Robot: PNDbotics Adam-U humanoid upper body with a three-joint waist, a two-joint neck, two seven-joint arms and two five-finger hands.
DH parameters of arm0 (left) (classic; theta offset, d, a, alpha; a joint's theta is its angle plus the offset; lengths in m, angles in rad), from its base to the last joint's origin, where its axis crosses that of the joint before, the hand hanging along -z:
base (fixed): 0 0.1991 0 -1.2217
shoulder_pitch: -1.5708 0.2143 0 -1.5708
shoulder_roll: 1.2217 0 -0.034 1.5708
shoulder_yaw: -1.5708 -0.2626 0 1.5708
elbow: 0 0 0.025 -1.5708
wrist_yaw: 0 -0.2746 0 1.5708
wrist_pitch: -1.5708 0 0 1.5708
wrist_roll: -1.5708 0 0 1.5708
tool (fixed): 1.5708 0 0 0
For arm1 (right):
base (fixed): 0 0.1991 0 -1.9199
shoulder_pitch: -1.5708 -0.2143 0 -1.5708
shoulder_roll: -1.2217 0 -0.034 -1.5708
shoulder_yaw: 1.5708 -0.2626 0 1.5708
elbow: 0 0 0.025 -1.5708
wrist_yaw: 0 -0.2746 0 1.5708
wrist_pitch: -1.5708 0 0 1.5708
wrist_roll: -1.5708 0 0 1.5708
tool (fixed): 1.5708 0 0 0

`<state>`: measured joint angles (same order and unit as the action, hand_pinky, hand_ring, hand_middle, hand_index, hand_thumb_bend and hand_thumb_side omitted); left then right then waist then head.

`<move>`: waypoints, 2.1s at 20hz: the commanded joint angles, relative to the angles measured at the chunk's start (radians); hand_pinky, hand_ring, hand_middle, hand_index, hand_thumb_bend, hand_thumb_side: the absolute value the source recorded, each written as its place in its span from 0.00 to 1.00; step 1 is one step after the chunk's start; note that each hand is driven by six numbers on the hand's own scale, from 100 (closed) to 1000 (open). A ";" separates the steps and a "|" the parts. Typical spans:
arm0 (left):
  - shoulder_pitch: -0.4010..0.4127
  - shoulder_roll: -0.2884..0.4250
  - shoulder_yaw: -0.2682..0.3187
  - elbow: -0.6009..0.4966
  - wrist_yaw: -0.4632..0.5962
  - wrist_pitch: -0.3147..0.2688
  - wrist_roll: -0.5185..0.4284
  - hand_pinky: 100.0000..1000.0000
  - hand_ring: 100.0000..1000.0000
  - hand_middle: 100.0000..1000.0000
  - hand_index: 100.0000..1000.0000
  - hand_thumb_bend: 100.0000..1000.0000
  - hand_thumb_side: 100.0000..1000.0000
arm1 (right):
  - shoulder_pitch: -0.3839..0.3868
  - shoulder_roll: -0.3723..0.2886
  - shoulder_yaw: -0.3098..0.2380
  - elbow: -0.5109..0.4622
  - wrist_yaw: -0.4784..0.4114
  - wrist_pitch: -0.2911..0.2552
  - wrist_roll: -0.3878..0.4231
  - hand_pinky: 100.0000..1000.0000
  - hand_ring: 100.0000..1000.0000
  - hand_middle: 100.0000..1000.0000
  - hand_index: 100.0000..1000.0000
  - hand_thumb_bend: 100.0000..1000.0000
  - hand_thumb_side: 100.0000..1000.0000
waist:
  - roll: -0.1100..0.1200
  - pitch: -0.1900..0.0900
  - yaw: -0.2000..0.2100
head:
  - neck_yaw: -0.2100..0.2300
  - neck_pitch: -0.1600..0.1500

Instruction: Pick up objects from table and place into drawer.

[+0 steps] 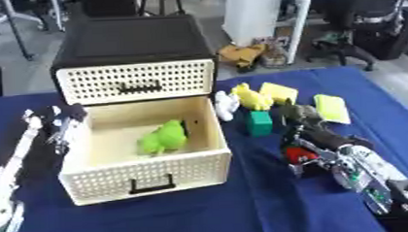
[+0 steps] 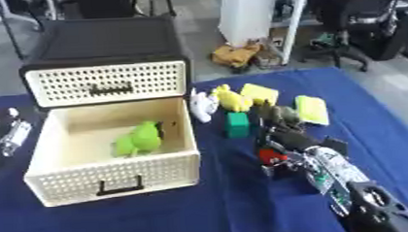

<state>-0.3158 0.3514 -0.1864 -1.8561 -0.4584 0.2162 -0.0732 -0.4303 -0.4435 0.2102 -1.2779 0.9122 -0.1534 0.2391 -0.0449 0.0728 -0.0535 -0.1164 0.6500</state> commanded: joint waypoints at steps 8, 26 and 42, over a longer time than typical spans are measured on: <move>-0.007 0.009 0.016 -0.011 0.000 0.001 0.007 0.00 0.00 0.00 0.66 0.15 1.00 | -0.039 -0.056 -0.045 -0.188 -0.120 0.040 -0.041 0.00 0.08 0.48 0.61 0.00 0.07 | 0.000 -0.014 -0.004 | 0.002 0.000; -0.048 -0.016 -0.006 -0.047 0.049 -0.023 0.013 0.00 0.00 0.00 0.66 0.17 1.00 | -0.258 0.078 0.018 -0.114 -0.088 -0.014 -0.047 0.00 0.10 0.52 0.65 0.00 0.00 | 0.001 -0.020 0.081 | -0.052 -0.006; -0.067 -0.035 -0.021 -0.065 0.066 -0.036 0.006 0.00 0.00 0.00 0.66 0.18 1.00 | -0.331 0.219 0.061 0.094 0.074 -0.151 -0.113 0.85 0.87 0.91 0.87 0.00 0.38 | 0.008 -0.017 0.122 | -0.084 -0.010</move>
<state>-0.3645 0.3154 -0.2067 -1.9007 -0.3964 0.1847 -0.0680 -0.7351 -0.2240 0.2664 -1.1752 0.9714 -0.2947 0.1262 -0.0402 0.0669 0.0685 -0.1957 0.6486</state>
